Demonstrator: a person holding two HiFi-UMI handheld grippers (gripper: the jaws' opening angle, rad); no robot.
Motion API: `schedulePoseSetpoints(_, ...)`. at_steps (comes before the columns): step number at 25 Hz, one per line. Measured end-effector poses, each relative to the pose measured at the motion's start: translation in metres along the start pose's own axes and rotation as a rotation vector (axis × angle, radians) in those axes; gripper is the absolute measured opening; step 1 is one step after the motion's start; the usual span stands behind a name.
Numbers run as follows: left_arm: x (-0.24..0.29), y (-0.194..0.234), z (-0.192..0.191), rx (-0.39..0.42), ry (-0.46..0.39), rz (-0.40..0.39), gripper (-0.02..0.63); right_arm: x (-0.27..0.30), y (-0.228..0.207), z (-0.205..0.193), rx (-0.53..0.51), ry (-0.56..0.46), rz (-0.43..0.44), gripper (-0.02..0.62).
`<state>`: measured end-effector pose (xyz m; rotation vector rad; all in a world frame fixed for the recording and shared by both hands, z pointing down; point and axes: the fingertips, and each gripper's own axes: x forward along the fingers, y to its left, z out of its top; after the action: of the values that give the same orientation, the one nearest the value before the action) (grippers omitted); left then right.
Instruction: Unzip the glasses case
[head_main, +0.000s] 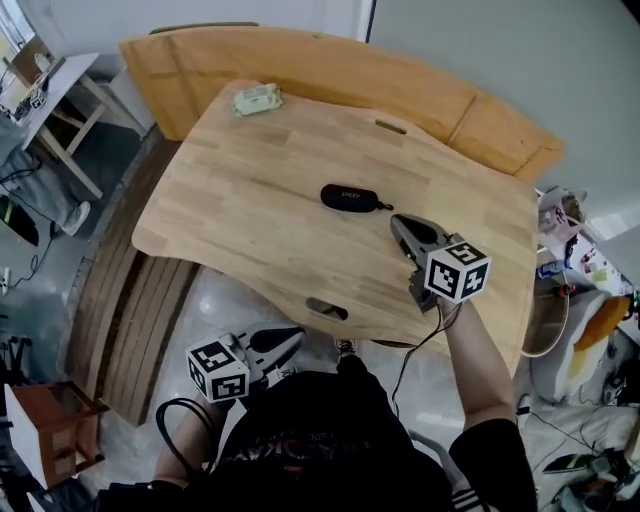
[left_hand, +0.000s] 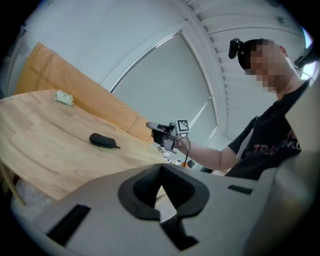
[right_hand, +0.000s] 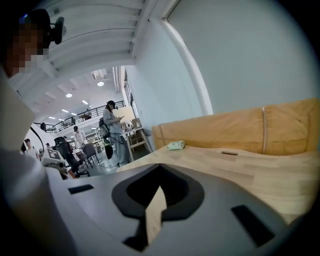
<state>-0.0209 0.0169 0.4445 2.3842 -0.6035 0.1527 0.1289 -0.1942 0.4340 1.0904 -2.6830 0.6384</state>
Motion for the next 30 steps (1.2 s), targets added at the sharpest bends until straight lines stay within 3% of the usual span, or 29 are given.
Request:
schedulePoseSetpoints(11,-0.024,-0.017,-0.011,0.043,0.062,-0.097,0.012,-0.053,0.158,-0.058,0.090,-0.070,0.014,0.015)
schedulePoseSetpoints(16,-0.034,-0.020,-0.019,0.064,0.071,-0.112,0.012,-0.055,0.212,-0.094,0.222,-0.083,0.061,0.015)
schedulePoseSetpoints(22,-0.044,-0.024,-0.025,0.105,0.062,-0.106,0.012,-0.056,0.259,-0.117,0.281,-0.078,0.087,0.015)
schedulePoseSetpoints(30,-0.053,-0.024,-0.031,0.080,0.052,-0.103,0.011,-0.057,0.277,-0.119,0.235,-0.072,0.083,0.014)
